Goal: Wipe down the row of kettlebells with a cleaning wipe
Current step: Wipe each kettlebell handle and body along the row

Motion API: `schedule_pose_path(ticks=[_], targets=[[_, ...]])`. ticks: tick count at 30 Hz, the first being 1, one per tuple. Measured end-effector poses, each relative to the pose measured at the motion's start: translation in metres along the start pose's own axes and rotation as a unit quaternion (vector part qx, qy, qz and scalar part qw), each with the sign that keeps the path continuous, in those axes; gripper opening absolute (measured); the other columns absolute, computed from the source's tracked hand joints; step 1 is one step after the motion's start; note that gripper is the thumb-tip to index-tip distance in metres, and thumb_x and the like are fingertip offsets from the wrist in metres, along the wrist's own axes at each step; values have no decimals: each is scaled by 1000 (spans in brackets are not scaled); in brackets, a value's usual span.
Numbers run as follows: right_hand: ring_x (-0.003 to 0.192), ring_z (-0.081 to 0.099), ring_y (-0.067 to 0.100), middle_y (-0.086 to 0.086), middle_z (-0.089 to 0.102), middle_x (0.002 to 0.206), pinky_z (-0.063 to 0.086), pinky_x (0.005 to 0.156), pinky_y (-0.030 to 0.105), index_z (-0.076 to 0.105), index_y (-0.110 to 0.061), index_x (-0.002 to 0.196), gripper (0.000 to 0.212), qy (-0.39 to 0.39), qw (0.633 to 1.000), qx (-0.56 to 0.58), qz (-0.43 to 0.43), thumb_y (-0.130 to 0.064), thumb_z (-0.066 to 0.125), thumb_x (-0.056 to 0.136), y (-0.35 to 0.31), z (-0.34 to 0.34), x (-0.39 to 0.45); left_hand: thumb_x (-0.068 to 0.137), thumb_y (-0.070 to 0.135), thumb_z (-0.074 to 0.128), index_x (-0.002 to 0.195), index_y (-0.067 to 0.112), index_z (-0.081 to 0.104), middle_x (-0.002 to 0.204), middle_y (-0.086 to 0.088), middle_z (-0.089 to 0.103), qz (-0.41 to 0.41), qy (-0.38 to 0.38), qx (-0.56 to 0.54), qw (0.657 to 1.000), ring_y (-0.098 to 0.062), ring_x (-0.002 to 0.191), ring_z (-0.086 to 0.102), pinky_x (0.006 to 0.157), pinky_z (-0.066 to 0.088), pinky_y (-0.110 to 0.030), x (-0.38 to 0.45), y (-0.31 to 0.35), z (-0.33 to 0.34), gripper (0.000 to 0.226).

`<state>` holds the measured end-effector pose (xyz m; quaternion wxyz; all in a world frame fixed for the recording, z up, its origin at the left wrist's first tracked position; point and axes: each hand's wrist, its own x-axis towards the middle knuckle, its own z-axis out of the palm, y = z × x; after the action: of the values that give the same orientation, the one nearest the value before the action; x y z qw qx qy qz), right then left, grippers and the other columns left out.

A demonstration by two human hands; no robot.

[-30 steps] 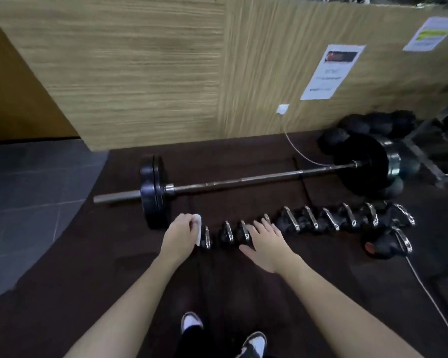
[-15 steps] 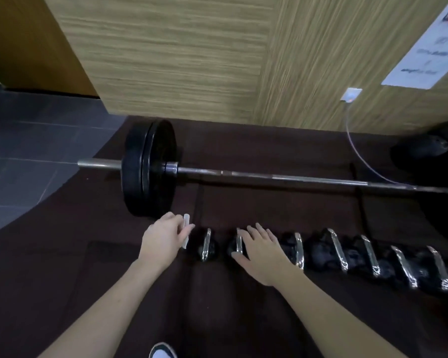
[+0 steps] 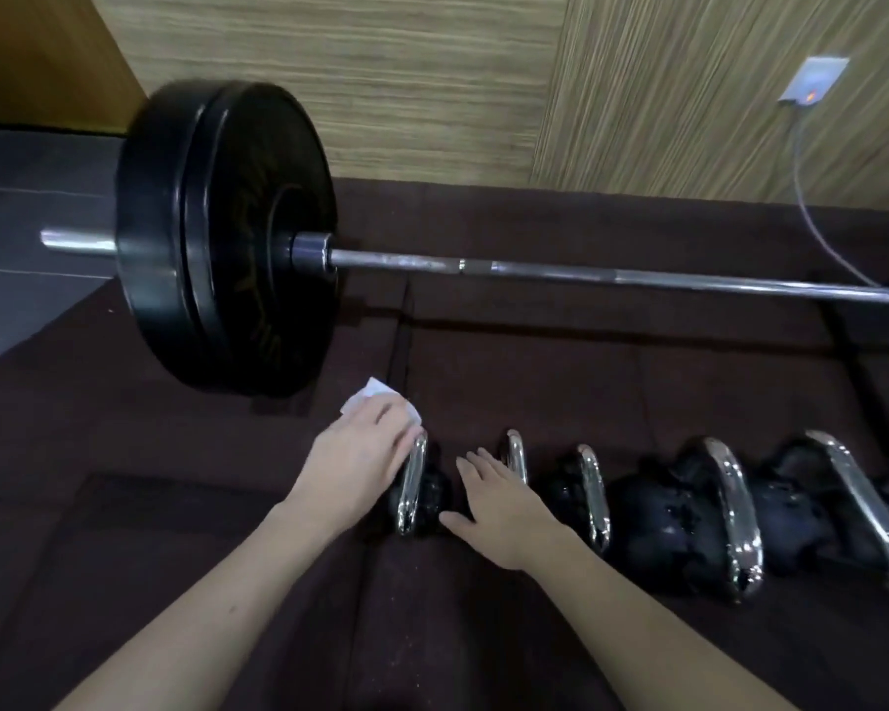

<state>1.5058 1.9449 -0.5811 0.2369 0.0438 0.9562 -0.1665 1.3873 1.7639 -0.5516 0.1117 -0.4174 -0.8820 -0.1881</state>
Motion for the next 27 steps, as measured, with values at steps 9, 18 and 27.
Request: schedule_pose_path(ticks=[9, 18, 27], targets=[[163, 10, 20, 1, 1, 177, 23, 130, 40, 3, -18, 169, 79, -23, 991, 131, 33, -39, 50, 109, -3, 81, 56, 108, 40, 42, 127, 22, 64, 147, 14, 54, -92, -144, -233, 957, 3, 137, 41, 115, 37, -22, -38, -1, 56, 34], [159, 27, 20, -15, -2, 176, 30, 128, 36, -3, -38, 167, 105, 8, 967, 253, 35, -28, 74, 97, 14, 109, 57, 107, 51, 43, 166, 22, 13, 161, -7, 43, -282, -299, -284, 866, -22, 141, 47, 104, 35, -29, 2, -7, 82, 72], [158, 28, 19, -12, 15, 175, 26, 128, 32, 12, -36, 167, 80, 65, 958, 276, 51, -22, 62, 106, 14, 117, 60, 107, 49, 47, 165, 39, 0, 163, 9, 39, -221, -237, -336, 885, -2, 141, 46, 119, 40, -30, -59, 5, 78, 75]])
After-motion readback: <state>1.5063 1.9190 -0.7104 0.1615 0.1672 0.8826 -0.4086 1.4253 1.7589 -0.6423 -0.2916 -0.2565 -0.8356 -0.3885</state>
